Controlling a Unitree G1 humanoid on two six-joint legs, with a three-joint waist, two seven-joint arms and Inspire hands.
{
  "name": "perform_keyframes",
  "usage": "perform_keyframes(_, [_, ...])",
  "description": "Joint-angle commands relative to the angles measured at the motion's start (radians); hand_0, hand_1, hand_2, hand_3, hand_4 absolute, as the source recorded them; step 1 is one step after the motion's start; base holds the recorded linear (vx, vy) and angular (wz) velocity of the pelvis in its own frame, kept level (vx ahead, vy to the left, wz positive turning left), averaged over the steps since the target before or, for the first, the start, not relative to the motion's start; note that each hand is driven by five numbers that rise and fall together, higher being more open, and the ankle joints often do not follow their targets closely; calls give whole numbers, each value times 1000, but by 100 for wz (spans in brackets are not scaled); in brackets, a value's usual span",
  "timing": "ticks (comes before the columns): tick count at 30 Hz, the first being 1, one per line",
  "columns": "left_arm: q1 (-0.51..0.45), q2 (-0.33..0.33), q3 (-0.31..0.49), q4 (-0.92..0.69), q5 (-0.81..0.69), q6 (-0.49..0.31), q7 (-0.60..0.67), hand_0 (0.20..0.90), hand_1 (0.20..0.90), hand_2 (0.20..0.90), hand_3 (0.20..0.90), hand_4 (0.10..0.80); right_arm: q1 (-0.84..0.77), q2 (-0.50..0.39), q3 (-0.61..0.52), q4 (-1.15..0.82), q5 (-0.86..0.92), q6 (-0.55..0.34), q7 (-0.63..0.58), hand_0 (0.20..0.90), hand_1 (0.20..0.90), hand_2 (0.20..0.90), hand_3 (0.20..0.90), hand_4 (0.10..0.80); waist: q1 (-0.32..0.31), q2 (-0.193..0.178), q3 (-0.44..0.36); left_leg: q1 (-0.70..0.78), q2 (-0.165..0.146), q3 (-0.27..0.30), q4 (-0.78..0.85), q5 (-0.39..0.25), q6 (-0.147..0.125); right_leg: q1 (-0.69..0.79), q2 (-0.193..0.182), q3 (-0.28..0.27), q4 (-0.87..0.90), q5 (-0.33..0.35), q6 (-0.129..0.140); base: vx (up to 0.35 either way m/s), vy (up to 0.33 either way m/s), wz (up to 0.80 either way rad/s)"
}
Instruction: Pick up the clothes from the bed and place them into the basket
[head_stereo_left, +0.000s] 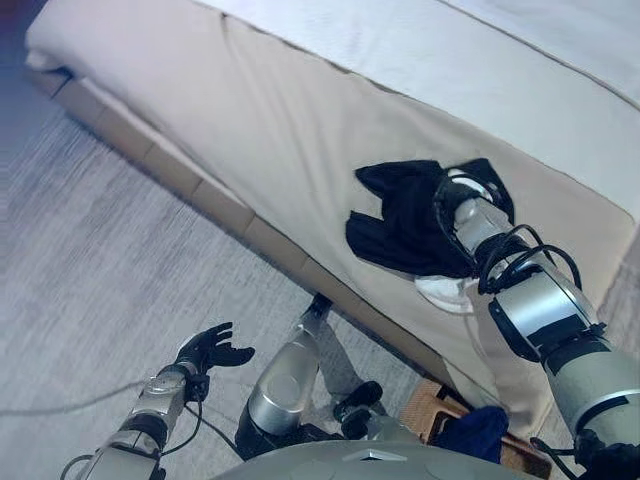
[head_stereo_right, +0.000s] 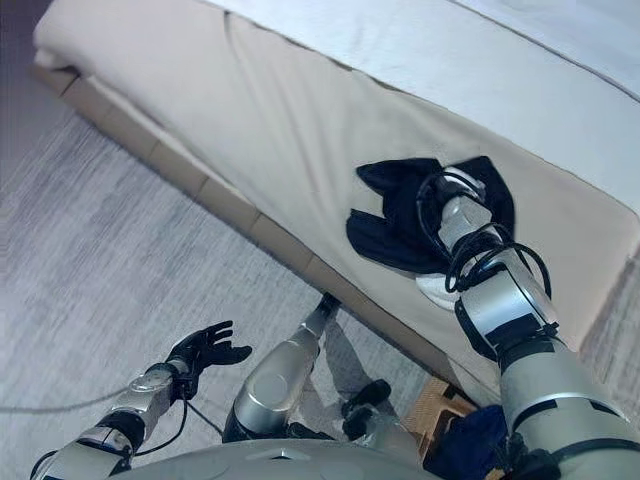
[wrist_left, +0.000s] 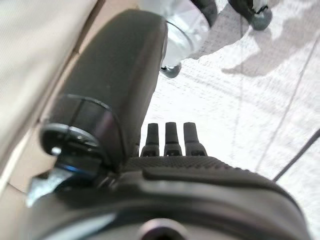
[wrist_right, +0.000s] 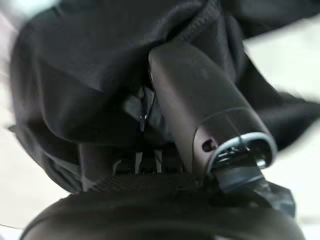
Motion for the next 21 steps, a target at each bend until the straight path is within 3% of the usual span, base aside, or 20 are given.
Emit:
perform_keyframes(1, [17,33,-20,-42,18,-32,-30,900,900,900,900,800,-20,-53,38,21,-46,133,101,425,425,425,345,245,33,2,2,47,29,56,-3,-128,39,-110,-32,5,121,-1,-67,46,-48,33])
perform_keyframes(2, [16,32,-23,-51,20,-26,-29,900,900,900,900,800,-19,-53,34,26,-53,138,100,300,300,300,200,100,36,3,3,46,29,55,-4,-126,39,-110,-33,-1,122,-1,-67,34,-29,24])
perform_keyframes(6, [11,35,-34,-68,45,-10,-22,900,900,900,900,800,-31,-64,17,25,-34,143,80,300,300,300,200,100,44,-6,8,49,29,53,-6,-126,35,-102,-34,-18,124,9,-60,43,-55,11])
perform_keyframes(10, [8,40,-45,-61,46,-11,-14,900,900,900,900,800,-60,-79,10,-2,44,81,-25,300,300,300,200,100,35,-21,3,66,31,59,-9,-131,32,-90,-29,-9,115,19,-53,18,-36,2])
perform_keyframes(13, [25,38,-54,-44,33,-23,5,900,900,900,900,800,-101,-99,-17,-130,201,-67,-320,300,300,300,200,100,6,-38,-11,107,42,77,-14,-145,32,-77,-23,23,112,41,-44,35,-16,-5])
perform_keyframes(14, [27,38,-54,-41,32,-27,7,900,900,900,900,800,-107,-101,-20,-145,220,-90,-366,300,300,300,200,100,2,-40,-13,112,43,80,-15,-146,31,-76,-23,27,112,42,-43,35,8,-11])
perform_keyframes(16, [64,26,-37,-21,29,-60,18,900,900,900,900,800,-102,-117,-73,-358,263,-122,-562,300,300,300,200,100,-32,-49,-30,142,55,103,-25,-153,32,-72,-15,55,111,49,-41,16,18,-13])
perform_keyframes(20, [124,-10,4,7,36,-82,32,900,900,900,900,800,-12,-160,-234,-794,195,-233,-770,300,300,300,200,100,-114,-54,-84,188,63,160,-47,-148,42,-60,4,100,74,73,-38,-28,61,-38])
perform_keyframes(21, [129,-13,9,12,38,-81,33,900,900,900,900,800,2,-171,-251,-851,194,-223,-770,300,300,300,200,100,-124,-55,-94,194,64,167,-49,-151,43,-57,7,107,68,75,-36,-65,60,-38])
